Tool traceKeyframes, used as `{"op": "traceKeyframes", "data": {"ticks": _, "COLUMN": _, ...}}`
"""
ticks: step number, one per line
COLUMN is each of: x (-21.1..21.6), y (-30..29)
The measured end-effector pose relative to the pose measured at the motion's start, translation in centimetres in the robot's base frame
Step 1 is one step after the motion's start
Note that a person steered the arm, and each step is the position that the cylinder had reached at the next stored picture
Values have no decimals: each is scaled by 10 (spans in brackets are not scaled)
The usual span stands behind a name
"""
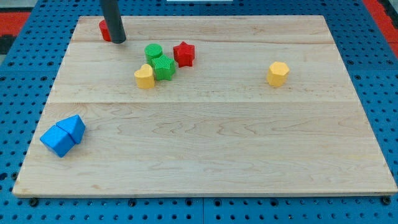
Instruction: Slide the red star towards the red circle
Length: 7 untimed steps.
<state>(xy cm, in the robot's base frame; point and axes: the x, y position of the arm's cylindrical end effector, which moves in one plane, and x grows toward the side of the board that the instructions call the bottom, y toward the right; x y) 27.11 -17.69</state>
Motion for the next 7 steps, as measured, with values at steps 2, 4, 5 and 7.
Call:
{"op": "traceKeyframes", "data": {"ticks": 2, "x": -9, "y": -8}}
{"op": "traceKeyframes", "data": {"ticks": 4, "x": -7, "y": 133}}
{"op": "traceKeyframes", "data": {"ticks": 5, "x": 3, "y": 215}}
{"op": "traceKeyframes", "data": {"ticks": 7, "x": 43, "y": 188}}
